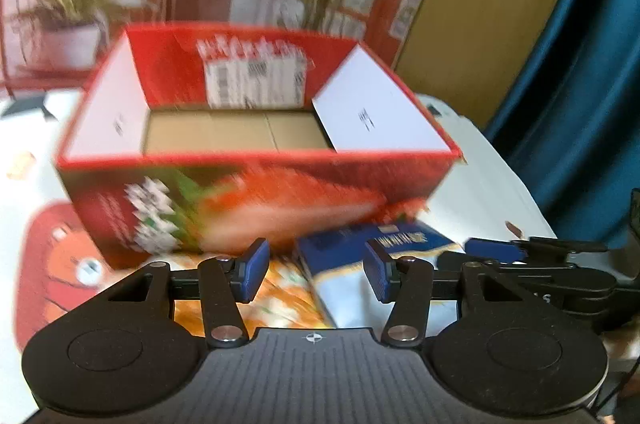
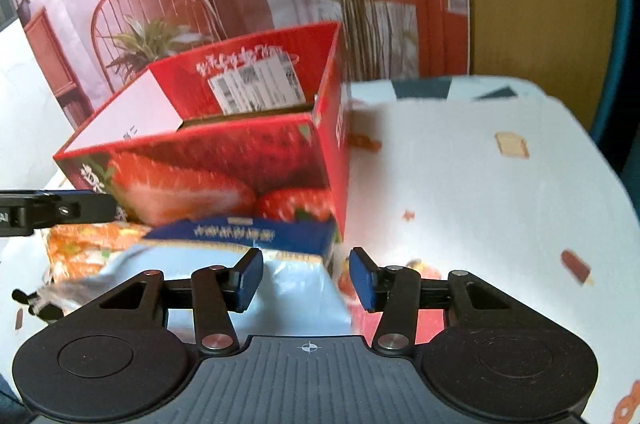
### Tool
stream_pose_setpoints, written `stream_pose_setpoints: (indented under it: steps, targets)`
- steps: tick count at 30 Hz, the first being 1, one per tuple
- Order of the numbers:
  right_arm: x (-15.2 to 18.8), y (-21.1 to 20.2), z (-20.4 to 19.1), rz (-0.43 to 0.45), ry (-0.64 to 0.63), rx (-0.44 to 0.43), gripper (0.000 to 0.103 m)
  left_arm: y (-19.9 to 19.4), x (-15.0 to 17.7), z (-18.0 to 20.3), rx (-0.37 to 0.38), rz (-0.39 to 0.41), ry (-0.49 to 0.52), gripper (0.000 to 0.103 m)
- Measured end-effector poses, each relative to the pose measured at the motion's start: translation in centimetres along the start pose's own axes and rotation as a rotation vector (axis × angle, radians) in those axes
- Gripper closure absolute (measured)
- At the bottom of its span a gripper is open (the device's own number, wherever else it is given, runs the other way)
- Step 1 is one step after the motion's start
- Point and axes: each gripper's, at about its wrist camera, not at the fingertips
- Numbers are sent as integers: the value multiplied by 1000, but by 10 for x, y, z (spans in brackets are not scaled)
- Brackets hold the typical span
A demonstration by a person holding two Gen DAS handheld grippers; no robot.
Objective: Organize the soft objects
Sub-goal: 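Move both grippers to the blue-and-white pack and close on it, then lift the blue-and-white pack with both grippers and carry it into the box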
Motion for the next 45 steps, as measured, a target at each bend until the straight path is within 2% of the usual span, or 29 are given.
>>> stream_pose_setpoints:
  steps: [8,17,24,28,32,45]
  targets:
    - [8,11,5,-31,19,-55,58,28,13,3,65,-95,-28,49]
    - [5,18,7,-64,-3,-95,63,45,12,2,82,-125,-51,49]
    - [4,23,5,-84,-13,-101,66,45,13,8,68,-103,-25,63]
    - [3,22,-1,-88,-33,-98,74,39,14,8,54,-83,-16,72]
    - [4,17,-5,-78,-39,-94,82,29,13,7,48,-61,-8,74]
    - [-11,-20,-33,-19,-113,-130,86,-24,7,-1,58,38,3,76]
Point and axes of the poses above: each gripper's, at about its wrist camera, not at the fingertips, and y roughly the way its jaws point, z to its right, x to its underside, and after that the axes turned 4 degrees about y, right-handed
